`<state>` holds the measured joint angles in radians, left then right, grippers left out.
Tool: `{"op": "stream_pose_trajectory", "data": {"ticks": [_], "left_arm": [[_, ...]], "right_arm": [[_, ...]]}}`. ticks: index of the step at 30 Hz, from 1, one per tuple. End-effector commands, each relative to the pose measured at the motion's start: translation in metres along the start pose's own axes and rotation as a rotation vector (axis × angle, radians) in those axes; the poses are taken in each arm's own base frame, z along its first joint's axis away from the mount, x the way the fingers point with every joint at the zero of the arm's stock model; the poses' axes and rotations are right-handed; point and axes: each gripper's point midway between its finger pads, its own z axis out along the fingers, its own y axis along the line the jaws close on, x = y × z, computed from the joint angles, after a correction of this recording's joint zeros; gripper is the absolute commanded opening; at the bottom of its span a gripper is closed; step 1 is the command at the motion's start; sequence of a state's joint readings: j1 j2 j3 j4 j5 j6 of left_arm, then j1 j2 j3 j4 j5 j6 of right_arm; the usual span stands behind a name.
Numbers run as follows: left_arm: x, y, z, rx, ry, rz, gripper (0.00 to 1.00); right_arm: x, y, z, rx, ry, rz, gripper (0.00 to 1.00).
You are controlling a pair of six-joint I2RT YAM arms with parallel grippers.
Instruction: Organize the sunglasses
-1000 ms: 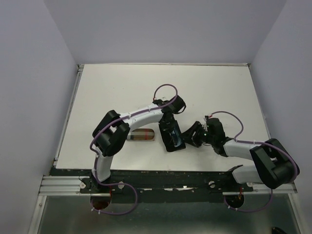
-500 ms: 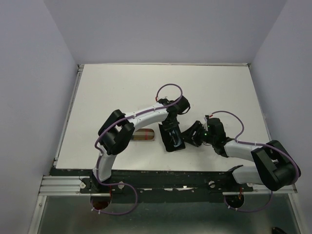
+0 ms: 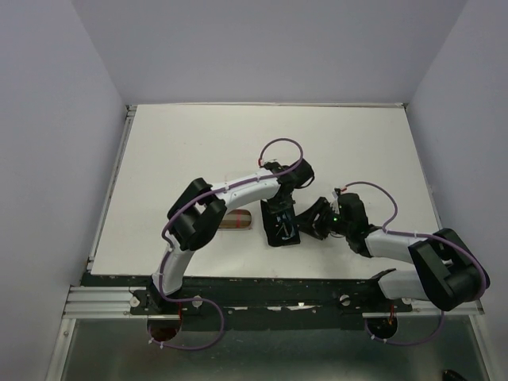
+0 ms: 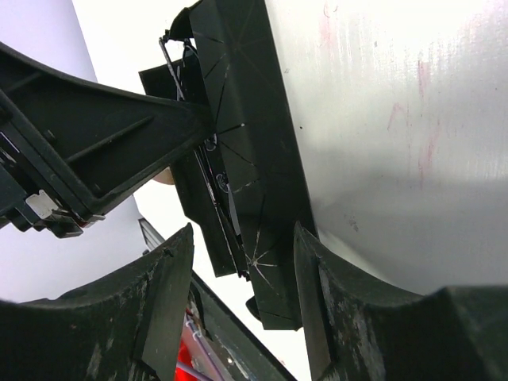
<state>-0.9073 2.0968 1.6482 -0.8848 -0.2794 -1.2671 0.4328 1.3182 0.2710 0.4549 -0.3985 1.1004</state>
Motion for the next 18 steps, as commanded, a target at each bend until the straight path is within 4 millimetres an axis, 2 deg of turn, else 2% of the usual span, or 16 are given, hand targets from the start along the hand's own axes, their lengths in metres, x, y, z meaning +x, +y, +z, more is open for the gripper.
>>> {"op": "stream_pose_trajectory", "data": {"ticks": [1, 6, 12, 18], "left_arm": [[0.011, -0.008, -0.006, 0.03, 0.006, 0.037, 0.0], [0.019, -0.015, -0.009, 0.062, 0.03, 0.066, 0.0], [0.03, -0.012, -0.012, 0.067, 0.043, 0.085, 0.0], [0.039, -0.025, -0.019, 0.137, 0.052, 0.124, 0.0]], "right_arm": [[0.005, 0.0, -0.001, -0.025, 0.015, 0.014, 0.61], [0.006, -0.003, 0.001, -0.018, 0.02, 0.019, 0.61], [0.007, -0.003, 0.002, -0.027, 0.023, 0.029, 0.61], [0.008, -0.003, 0.003, -0.037, 0.03, 0.025, 0.56]]}}
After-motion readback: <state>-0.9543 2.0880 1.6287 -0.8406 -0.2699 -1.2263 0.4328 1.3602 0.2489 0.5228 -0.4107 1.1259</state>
